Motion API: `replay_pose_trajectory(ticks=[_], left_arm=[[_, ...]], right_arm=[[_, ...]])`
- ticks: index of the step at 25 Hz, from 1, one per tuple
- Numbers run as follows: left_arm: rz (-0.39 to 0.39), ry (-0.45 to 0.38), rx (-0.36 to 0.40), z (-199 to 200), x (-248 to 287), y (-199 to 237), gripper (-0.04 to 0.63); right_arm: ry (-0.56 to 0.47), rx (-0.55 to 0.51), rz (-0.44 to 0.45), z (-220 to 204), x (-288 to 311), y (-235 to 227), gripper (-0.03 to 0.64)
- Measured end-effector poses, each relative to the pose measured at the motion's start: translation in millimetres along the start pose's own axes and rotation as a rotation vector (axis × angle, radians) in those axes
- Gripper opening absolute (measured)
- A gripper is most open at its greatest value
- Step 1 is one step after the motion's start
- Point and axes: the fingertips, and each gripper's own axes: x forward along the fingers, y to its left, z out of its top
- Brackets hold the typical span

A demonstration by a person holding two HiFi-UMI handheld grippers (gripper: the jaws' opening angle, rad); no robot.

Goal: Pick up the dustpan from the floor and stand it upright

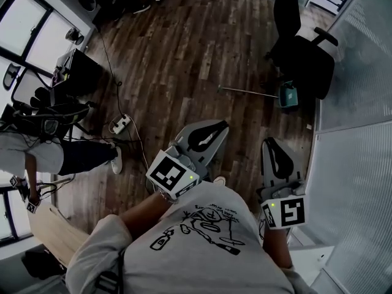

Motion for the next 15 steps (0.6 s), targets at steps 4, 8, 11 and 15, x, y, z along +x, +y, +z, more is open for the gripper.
replay_pose_trajectory(ticks=[4, 8, 11, 15], left_arm=[[0.001, -0.004, -0.007, 11.3, 25.7, 49.2, 0.017], [0.005, -0.005, -0.012, 23.8, 46.3, 105.3, 0.017], [-0.001, -0.005, -0.009, 33.0, 60.6, 146.2, 0.017], [-0.02, 0.002, -0.002, 45.3, 77.6, 193.9, 0.017]], right_arm=[[0.006, -0.006, 0.01, 8.7, 54.8, -15.9, 0.026], [0.003, -0.008, 0.01, 20.2, 116.7, -30.6, 0.026], [0.001, -0.014, 0.003, 30.0, 159.8, -41.1, 0.026], [0.0, -0.025, -0.004, 42.4, 212.5, -51.1, 0.026]])
